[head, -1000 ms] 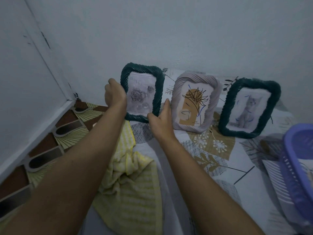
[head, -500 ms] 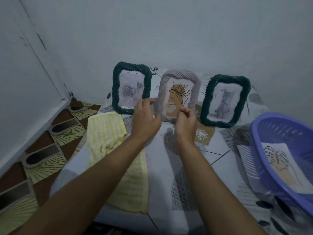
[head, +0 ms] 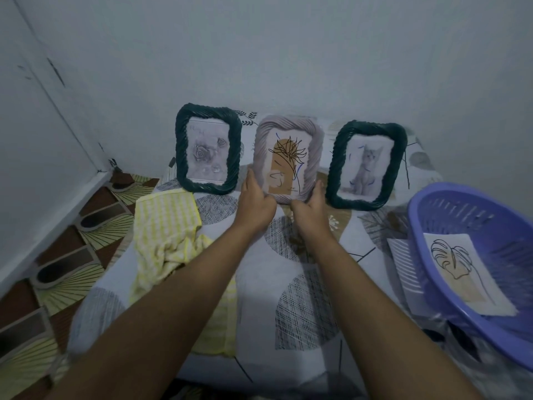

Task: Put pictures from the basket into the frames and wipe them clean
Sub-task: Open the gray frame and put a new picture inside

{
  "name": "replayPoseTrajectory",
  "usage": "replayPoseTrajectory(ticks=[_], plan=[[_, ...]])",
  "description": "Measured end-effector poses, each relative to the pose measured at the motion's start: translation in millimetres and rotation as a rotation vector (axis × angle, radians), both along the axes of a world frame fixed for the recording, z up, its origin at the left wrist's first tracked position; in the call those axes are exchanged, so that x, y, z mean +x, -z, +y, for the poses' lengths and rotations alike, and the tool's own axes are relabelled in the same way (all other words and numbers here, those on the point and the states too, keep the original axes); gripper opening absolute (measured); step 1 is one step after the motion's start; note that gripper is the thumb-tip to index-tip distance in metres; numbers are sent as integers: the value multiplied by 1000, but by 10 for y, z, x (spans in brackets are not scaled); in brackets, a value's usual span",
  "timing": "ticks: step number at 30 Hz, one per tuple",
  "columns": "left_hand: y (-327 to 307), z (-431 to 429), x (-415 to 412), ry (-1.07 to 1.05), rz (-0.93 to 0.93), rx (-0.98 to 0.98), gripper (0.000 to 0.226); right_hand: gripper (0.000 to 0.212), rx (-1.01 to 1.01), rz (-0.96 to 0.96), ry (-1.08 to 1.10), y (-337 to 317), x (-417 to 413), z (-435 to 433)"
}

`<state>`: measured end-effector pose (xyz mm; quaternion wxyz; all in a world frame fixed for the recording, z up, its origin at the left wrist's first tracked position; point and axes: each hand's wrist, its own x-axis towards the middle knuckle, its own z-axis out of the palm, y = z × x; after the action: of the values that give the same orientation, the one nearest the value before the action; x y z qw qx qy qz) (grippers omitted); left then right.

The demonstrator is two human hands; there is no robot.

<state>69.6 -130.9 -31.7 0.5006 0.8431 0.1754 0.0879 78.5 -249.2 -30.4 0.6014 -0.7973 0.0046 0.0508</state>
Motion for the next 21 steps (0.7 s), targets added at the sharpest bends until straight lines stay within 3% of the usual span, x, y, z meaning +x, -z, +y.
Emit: replayPoseTrajectory(ticks=[4, 14, 18, 21], plan=[[-133, -35, -50, -13, 4, -25, 74, 76, 68, -21, 44, 5, -10, -2], [-344, -98, -432, -67, -135, -65, 47, 74, 180, -31, 95, -186, -405, -117], [-409, -117, -692, -83, -233, -44, 44, 54, 264, 12, 122, -291, -706, -232], [-454, -141, -901, -83, -285, -28, 34, 64, 288, 63, 141, -316, -911, -369]])
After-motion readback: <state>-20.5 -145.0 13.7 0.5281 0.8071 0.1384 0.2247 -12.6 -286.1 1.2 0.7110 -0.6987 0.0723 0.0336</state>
